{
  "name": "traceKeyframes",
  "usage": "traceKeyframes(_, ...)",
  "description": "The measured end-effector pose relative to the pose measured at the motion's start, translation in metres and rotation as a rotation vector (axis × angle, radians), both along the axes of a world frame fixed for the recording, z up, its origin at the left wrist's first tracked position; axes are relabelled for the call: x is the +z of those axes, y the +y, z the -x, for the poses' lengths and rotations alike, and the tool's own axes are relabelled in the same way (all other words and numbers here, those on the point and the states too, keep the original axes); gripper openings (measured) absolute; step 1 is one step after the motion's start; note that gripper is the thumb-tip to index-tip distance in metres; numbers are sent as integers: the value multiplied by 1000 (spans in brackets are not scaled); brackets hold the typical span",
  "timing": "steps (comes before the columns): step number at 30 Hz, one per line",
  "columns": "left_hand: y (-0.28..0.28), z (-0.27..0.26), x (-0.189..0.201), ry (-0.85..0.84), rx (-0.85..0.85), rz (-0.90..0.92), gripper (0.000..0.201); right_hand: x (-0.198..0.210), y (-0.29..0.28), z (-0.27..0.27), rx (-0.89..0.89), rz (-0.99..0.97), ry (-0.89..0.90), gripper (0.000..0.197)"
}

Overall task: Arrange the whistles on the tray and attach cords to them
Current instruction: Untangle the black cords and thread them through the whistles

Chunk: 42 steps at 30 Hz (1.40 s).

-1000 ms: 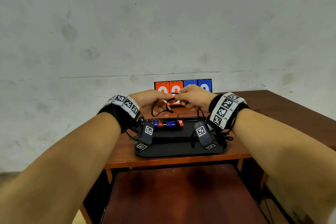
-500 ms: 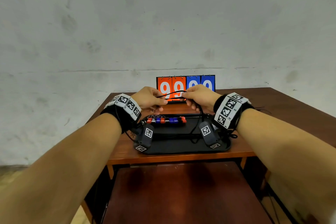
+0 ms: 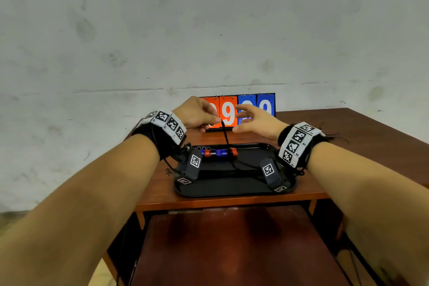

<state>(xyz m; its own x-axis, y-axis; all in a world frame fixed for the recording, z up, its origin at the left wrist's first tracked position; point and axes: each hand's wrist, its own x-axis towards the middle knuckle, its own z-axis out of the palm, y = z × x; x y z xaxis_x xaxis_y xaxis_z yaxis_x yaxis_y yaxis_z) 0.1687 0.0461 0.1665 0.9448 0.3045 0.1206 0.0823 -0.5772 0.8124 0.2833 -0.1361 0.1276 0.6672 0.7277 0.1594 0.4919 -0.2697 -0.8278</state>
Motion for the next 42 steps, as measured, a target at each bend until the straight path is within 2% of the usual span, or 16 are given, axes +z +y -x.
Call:
traceKeyframes(2,-9,-3,1,15,-45,-67,16,2,10,7,130,-6,36,90)
traceKeyframes(3,-13,-5,2,5,-56,-78,15,3,15,11,169,-17,55,87)
traceKeyframes(4,-16,-7,2,-17,-59,-84,16,3,19,14,194,-40,68,78)
traceKeyframes(7,-16,-7,5,-99,-31,-92,18,2,23,21,240,-100,107,30)
traceKeyframes(8,-13,-6,5,-119,-11,-90,17,2,23,22,239,-109,136,22)
traceKeyframes(10,-2,-3,5,-169,52,-60,14,3,19,22,178,-120,137,24)
traceKeyframes(14,28,6,-9,-232,205,97,9,-1,6,10,-7,-170,22,27)
traceKeyframes(21,71,18,-51,-188,402,385,5,-24,-20,-16,-91,-151,104,21)
traceKeyframes(24,78,22,-63,-190,457,452,10,-31,-30,-25,-135,-132,155,21)
traceKeyframes(30,83,29,-84,-135,536,455,18,-46,-51,-39,-217,-50,180,13)
traceKeyframes(42,93,47,-111,96,507,346,5,-80,-84,-56,-369,184,117,9)
